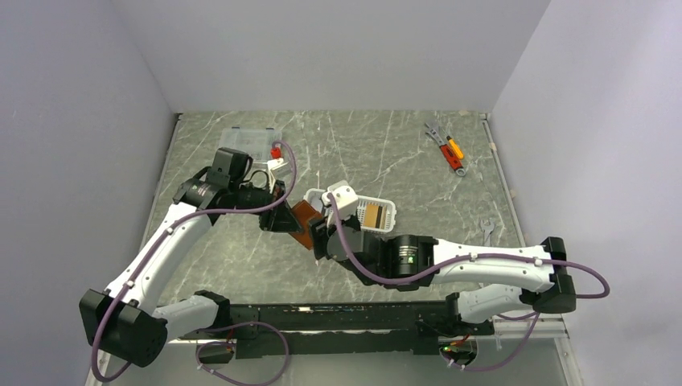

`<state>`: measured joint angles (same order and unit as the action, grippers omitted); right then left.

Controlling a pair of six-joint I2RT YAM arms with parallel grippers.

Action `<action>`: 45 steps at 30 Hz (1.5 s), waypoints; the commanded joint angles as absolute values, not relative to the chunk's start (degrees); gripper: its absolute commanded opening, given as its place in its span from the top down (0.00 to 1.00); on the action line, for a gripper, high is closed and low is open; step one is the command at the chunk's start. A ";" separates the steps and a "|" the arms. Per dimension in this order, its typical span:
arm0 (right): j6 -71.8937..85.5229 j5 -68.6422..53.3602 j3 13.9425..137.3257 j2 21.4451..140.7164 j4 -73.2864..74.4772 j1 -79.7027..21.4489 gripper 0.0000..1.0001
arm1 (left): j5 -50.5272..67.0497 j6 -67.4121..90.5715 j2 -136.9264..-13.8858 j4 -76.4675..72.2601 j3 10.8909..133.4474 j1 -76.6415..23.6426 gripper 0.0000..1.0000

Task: Put the credit cards into the card holder
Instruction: Open the card holder.

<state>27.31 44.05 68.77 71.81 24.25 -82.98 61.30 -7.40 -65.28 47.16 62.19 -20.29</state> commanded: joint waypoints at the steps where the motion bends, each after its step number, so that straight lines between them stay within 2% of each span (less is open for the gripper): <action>1: 29.10 52.05 72.65 74.26 25.18 -84.94 0.42 | 60.63 -3.15 -61.80 42.74 60.14 -19.92 1.00; 15: 28.34 55.64 77.67 82.84 23.03 -85.91 0.54 | 58.86 -0.44 -59.96 39.74 58.00 -19.32 1.00; 24: 28.23 58.85 79.68 86.48 23.10 -84.78 0.65 | 60.80 -0.39 -58.11 39.15 57.02 -19.31 1.00; 39: 36.41 56.84 84.87 93.33 35.58 -79.31 0.76 | 62.10 1.37 -56.75 39.11 56.41 -19.16 1.00; 41: 36.58 56.33 84.96 93.65 35.96 -79.13 0.79 | 62.29 1.55 -57.03 38.96 56.55 -19.09 1.00; 45: 39.10 56.07 86.02 95.06 39.40 -78.70 0.97 | 62.12 1.45 -57.39 39.05 56.69 -18.80 1.00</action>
<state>36.36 54.96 84.55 92.55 32.62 -80.97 53.69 -0.27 -58.96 39.22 55.51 -18.28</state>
